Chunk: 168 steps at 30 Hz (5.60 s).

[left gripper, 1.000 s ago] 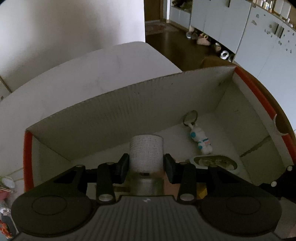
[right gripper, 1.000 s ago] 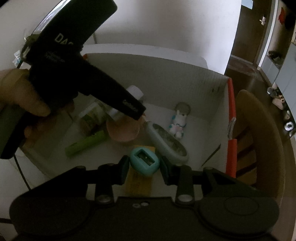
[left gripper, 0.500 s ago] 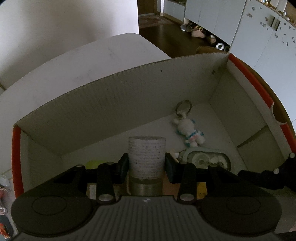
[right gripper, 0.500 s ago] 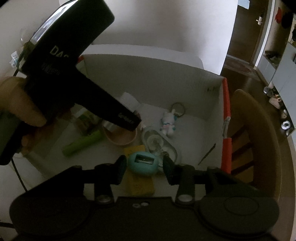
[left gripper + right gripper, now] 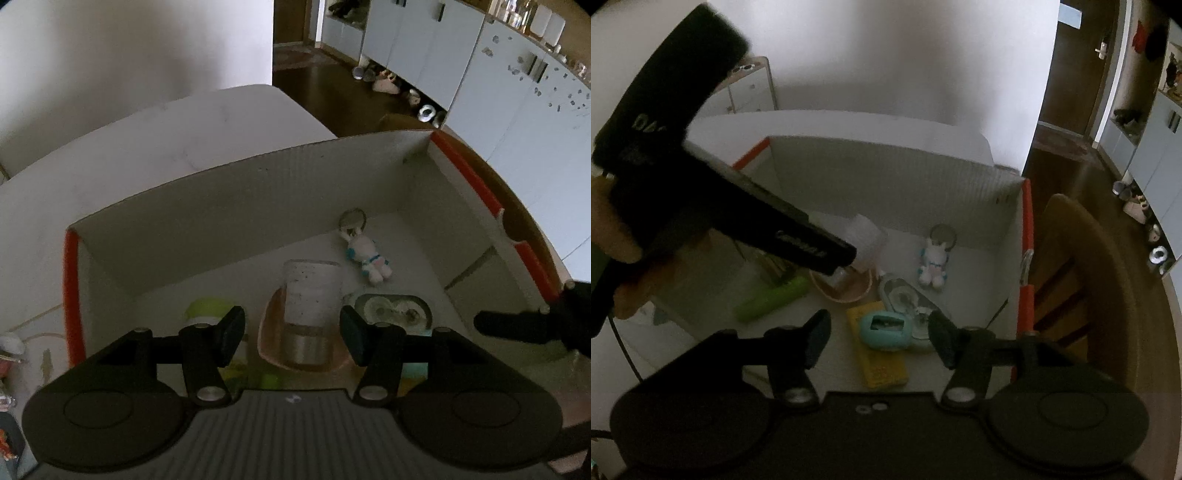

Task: Organize rigid objects
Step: 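Lower and release the cup with left tool while right tool releases the teal gadget, then withdraw both tools from the box toward the remaining pile, then grasp the red plush toy with left tool while right tool grasps red binder clip, then carry the red plush toy and binder clip into the box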

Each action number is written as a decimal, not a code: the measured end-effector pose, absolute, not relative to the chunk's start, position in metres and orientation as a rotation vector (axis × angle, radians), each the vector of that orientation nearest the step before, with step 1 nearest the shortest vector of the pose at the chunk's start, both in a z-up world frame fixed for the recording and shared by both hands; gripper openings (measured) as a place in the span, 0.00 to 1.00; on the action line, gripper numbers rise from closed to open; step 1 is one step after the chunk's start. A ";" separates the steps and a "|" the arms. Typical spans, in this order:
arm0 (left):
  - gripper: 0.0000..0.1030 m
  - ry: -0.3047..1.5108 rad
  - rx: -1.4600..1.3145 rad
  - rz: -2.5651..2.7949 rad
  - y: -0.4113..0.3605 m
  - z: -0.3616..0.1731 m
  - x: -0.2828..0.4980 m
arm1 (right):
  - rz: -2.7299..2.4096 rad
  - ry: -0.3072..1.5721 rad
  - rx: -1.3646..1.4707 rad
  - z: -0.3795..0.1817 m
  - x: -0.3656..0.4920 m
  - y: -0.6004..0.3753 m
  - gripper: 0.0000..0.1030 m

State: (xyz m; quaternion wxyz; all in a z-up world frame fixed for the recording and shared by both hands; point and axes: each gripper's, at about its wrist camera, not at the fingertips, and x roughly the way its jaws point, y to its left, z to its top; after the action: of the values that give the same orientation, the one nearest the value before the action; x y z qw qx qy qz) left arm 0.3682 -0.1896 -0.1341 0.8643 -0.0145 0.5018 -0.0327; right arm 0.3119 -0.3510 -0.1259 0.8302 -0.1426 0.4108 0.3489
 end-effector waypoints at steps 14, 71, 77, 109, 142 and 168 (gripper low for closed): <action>0.56 0.908 -0.074 -0.069 -0.169 -0.089 0.301 | 0.733 0.807 -0.218 -0.093 0.285 -0.359 0.76; 0.81 0.715 -0.157 0.188 0.107 -0.112 0.126 | 0.881 0.777 -0.124 -0.084 0.190 -0.113 0.99; 0.81 0.747 -0.172 0.172 0.122 -0.137 0.136 | 0.871 0.787 -0.170 -0.094 0.196 -0.087 0.99; 0.81 0.759 -0.168 0.152 0.125 -0.200 0.182 | 0.751 0.898 -0.247 -0.164 0.264 0.005 0.63; 0.37 0.769 -0.153 0.149 0.120 -0.202 0.184 | 0.756 0.890 -0.197 -0.165 0.267 0.000 0.21; 0.36 0.753 -0.168 0.094 0.103 -0.160 0.161 | 0.756 0.828 -0.084 -0.091 0.237 -0.078 0.21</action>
State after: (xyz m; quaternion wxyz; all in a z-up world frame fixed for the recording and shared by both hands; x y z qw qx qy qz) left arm 0.1607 0.1027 -0.1602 0.9254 -0.0820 0.3672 0.0457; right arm 0.2373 -0.0777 -0.0911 0.8460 -0.0397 0.3927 0.3584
